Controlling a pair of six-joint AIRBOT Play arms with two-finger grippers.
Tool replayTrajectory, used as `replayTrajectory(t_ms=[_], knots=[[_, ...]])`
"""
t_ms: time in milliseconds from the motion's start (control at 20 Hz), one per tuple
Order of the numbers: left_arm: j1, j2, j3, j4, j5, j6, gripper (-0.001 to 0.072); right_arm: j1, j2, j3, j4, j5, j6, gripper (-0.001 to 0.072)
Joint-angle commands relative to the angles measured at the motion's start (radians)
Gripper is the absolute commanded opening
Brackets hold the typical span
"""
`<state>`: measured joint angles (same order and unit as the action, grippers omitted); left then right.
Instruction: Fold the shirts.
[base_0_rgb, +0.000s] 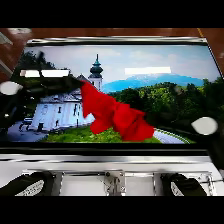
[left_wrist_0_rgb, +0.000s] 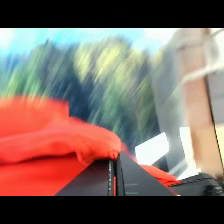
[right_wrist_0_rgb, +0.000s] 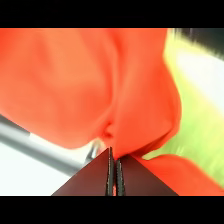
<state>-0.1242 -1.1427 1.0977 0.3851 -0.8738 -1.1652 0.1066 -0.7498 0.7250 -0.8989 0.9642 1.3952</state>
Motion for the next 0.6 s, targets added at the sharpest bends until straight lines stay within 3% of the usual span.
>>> replayTrajectory(t_ms=[0,350,450,550], knots=[[0.042,0.12,0.201,0.0,0.01,0.002,0.0037,-0.092,0.135,0.245,-0.078,0.012,0.007,0.0058],[0.069,0.235,0.588,0.027,0.02,0.002,0.0037,-0.1,0.155,0.645,-0.053,-0.022,0.006,0.0058],[0.069,0.262,0.612,0.103,0.018,-0.002,0.0037,-0.1,0.155,0.707,-0.069,-0.02,0.007,0.0058],[0.069,0.294,0.612,0.254,0.017,-0.073,0.0037,-0.101,0.155,0.771,-0.084,0.003,0.007,0.0058]])
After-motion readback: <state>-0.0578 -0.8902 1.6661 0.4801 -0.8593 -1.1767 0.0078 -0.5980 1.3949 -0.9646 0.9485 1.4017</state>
